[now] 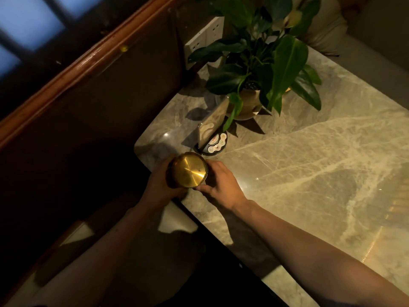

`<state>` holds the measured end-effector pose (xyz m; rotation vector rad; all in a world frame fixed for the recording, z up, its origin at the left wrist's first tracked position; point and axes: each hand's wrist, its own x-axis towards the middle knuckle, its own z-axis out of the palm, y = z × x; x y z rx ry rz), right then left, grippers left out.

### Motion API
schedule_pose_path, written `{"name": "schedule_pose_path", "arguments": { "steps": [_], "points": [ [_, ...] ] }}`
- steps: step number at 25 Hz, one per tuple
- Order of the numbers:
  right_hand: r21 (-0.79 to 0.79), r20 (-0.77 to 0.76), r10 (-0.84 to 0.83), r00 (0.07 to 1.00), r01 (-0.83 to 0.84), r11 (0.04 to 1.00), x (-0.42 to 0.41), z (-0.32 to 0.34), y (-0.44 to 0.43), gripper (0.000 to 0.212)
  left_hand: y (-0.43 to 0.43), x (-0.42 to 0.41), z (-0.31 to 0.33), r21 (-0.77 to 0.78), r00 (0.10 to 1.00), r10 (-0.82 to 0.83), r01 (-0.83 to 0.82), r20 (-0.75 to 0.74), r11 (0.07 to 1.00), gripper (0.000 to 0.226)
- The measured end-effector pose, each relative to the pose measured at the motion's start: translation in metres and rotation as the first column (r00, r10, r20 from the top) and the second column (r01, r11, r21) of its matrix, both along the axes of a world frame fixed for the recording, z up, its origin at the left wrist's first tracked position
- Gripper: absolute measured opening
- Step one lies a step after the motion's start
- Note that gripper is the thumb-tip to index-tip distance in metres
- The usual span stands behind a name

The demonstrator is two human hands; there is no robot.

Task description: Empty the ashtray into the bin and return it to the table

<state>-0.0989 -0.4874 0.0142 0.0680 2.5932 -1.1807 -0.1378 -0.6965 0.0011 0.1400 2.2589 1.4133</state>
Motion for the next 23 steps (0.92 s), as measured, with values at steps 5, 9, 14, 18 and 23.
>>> {"name": "schedule_pose_path", "arguments": {
  "steps": [5, 9, 14, 18, 23],
  "points": [
    [0.022, 0.010, -0.013, 1.000, 0.013, 1.000, -0.008, -0.004, -0.006, 0.080, -0.003, -0.010, -0.009, 0.014, 1.000, 0.010, -0.010, -0.003, 1.000, 0.094],
    [0.047, 0.005, -0.018, 1.000, 0.017, 0.999, -0.015, -0.006, -0.010, 0.081, -0.006, -0.015, -0.015, 0.026, 1.000, 0.016, -0.016, -0.001, 1.000, 0.095],
    [0.067, 0.038, -0.030, 0.999, 0.027, 0.997, -0.019, -0.009, -0.014, 0.079, -0.006, -0.015, -0.017, 0.051, 0.999, 0.043, -0.043, -0.007, 0.998, 0.097],
    [0.080, 0.054, -0.037, 0.998, 0.033, 0.996, -0.017, -0.013, -0.017, 0.081, -0.006, -0.015, -0.019, 0.019, 0.999, 0.003, -0.002, -0.037, 1.000, 0.100],
    [0.056, 0.033, -0.032, 0.999, 0.031, 0.998, -0.016, -0.009, -0.014, 0.073, -0.008, -0.008, -0.012, -0.010, 0.998, 0.062, -0.062, -0.005, 0.998, 0.101]
  ]
}}
